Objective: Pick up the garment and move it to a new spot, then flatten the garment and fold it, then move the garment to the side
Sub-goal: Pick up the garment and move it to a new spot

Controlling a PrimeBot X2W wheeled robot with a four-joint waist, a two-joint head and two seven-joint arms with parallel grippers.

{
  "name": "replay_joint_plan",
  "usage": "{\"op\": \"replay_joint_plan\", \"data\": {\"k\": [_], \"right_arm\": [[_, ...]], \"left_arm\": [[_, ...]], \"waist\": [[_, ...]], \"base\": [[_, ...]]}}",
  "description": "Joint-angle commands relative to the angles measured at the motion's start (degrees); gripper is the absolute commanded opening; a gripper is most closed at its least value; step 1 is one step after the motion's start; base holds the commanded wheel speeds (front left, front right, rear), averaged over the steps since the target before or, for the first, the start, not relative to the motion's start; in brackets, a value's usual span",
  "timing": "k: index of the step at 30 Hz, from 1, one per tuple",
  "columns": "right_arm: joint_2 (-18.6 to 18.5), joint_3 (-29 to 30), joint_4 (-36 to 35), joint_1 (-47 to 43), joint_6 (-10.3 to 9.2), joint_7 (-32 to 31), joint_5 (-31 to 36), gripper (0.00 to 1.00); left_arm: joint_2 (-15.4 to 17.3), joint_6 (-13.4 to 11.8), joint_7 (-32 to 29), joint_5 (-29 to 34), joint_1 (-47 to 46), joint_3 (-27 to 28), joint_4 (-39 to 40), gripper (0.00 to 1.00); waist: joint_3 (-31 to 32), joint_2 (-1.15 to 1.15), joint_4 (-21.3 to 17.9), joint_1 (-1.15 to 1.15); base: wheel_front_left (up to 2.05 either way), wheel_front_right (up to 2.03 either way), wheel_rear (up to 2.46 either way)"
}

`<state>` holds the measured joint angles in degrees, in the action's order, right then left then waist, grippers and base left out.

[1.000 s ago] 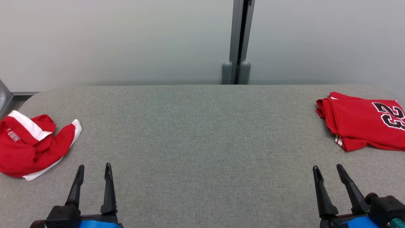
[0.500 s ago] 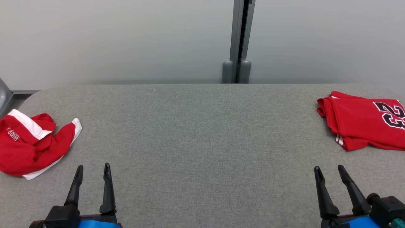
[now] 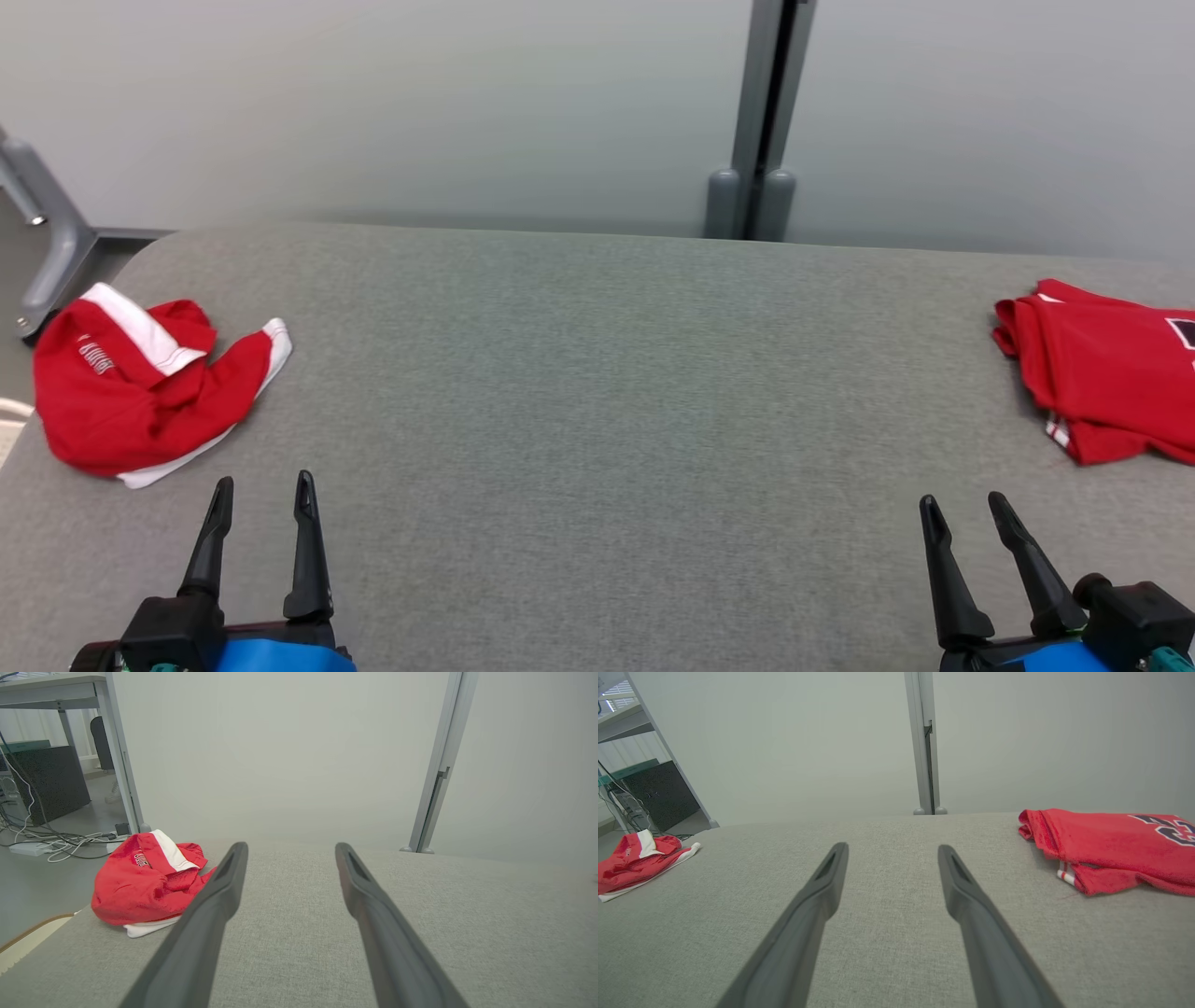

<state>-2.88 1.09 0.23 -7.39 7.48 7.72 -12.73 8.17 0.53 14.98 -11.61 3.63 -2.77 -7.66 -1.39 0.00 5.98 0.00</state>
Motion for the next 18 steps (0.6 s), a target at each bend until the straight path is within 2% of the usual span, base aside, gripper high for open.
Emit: {"op": "replay_joint_plan", "data": {"k": [1, 18], "right_arm": [[0.0, 0.0, 0.2, 0.1, 0.03, 0.4, -0.3, 1.0], [0.0, -0.8, 1.7, 0.9, 0.03, 0.2, 0.1, 1.0]], "left_arm": [[0.3, -0.1, 0.2, -0.2, -0.9, 0.0, -0.1, 1.0], [1.1, -1.5, 0.1, -1.2, -0.5, 1.2, 0.1, 1.0]], "waist": [[-0.8, 0.0, 1.4, 0.0], [-1.6, 0.0, 13.9, 0.0]], "base": [[0.0, 0.0, 0.0], [0.0, 0.0, 0.0]]}}
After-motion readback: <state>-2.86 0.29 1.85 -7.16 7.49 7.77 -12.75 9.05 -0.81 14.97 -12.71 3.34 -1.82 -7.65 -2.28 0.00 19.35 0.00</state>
